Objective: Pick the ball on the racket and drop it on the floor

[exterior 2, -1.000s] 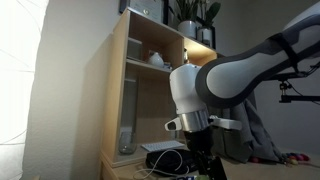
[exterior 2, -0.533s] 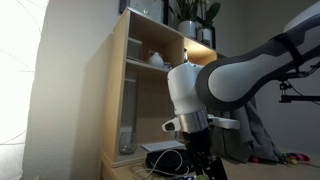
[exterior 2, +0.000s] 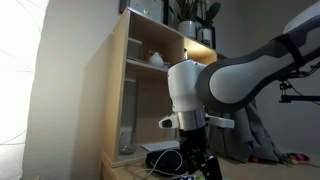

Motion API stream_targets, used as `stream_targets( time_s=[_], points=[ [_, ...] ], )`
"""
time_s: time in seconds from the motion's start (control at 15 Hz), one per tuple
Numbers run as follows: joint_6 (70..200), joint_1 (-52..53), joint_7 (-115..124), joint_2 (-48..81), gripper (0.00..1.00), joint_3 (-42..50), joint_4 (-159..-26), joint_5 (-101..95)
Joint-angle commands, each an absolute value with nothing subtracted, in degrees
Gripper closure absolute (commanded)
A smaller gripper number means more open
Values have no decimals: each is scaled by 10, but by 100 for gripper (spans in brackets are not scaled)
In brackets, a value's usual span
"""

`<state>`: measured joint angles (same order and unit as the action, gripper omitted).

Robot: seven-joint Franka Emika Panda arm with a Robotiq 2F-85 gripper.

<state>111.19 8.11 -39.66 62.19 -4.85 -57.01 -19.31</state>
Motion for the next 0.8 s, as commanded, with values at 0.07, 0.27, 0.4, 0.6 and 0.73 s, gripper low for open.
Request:
stream_targets(
  time_s=[0.07,0.27,0.4,0.6,0.73],
  points=[
    [1110,85,-402,624,0,-42,-566,-187],
    [1111,85,-402,624,0,-42,-566,-187],
    [1107,81,-402,624,0,-46,-567,-179],
    [1108,76,-406,623,0,-53,-568,-164],
    [1107,73,-403,623,0,-54,-568,-152]
  ],
)
